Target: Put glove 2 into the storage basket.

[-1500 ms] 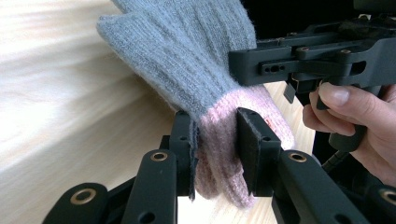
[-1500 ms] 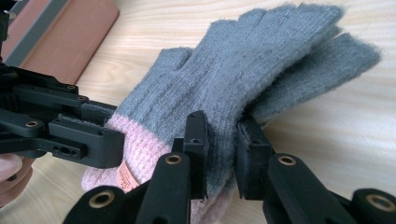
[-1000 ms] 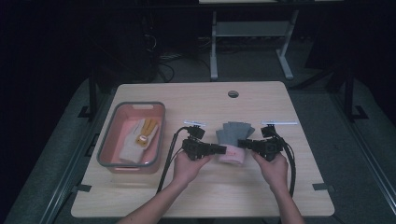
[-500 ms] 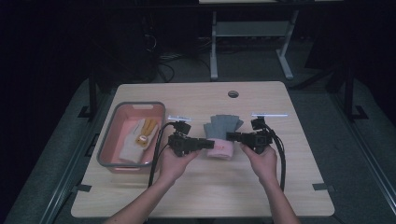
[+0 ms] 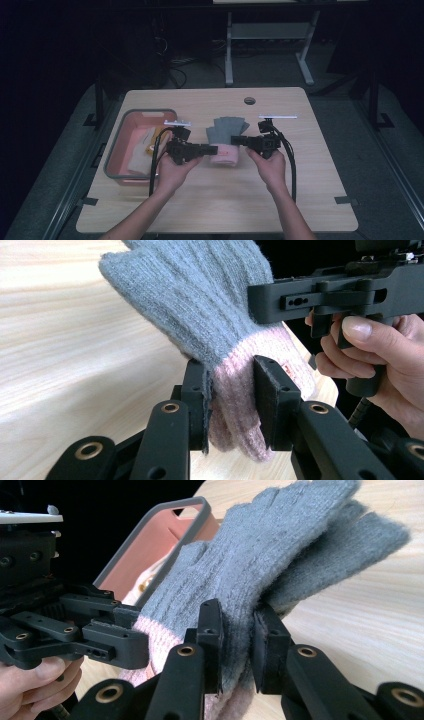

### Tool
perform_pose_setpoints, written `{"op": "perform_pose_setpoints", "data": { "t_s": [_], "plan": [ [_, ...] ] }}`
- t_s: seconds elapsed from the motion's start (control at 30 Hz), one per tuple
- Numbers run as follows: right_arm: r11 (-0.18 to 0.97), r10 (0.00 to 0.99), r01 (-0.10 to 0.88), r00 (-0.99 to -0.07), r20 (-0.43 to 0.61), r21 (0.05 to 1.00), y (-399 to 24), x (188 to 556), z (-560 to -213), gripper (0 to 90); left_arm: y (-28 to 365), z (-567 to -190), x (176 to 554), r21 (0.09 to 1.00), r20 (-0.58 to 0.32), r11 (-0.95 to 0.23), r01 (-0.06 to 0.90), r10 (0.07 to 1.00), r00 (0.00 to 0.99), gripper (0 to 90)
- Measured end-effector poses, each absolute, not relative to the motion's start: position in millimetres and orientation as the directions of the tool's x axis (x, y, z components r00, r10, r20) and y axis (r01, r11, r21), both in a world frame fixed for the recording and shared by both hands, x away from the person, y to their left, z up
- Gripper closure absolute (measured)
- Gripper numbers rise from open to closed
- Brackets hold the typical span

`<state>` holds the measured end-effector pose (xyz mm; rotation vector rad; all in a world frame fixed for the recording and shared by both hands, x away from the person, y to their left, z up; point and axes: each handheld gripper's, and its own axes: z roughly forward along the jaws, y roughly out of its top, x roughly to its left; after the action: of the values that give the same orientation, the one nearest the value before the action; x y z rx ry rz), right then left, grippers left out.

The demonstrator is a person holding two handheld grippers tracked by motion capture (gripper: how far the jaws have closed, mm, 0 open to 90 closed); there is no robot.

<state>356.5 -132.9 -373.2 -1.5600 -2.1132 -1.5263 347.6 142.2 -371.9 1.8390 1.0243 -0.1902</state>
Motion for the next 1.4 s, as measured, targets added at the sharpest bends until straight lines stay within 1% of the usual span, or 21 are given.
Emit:
{"op": "perform_pose_setpoints", "data": {
  "t_s": [0.2, 0.73, 1.4],
  "plan": [
    [0.004, 0.659, 0.755, -0.495, 0.566, 0.656, -117.3, 360.8, -366.6, 76.7, 155.7, -368.3, 346.2, 0.682, -0.531, -0.145, 0.716, 0.574, 0.623, 68.6],
    [0.045, 0.635, 0.746, -0.535, 0.557, 0.665, -77.7, 370.1, -353.5, 76.6, 194.8, -355.5, 343.3, 0.694, -0.517, -0.12, 0.71, 0.602, 0.608, 68.6],
    [0.086, 0.626, 0.746, -0.556, 0.546, 0.66, -40.3, 381.3, -348.7, 76.6, 227.3, -350.9, 343.9, 0.699, -0.498, -0.108, 0.707, 0.637, 0.588, 68.6]
  ]
}}
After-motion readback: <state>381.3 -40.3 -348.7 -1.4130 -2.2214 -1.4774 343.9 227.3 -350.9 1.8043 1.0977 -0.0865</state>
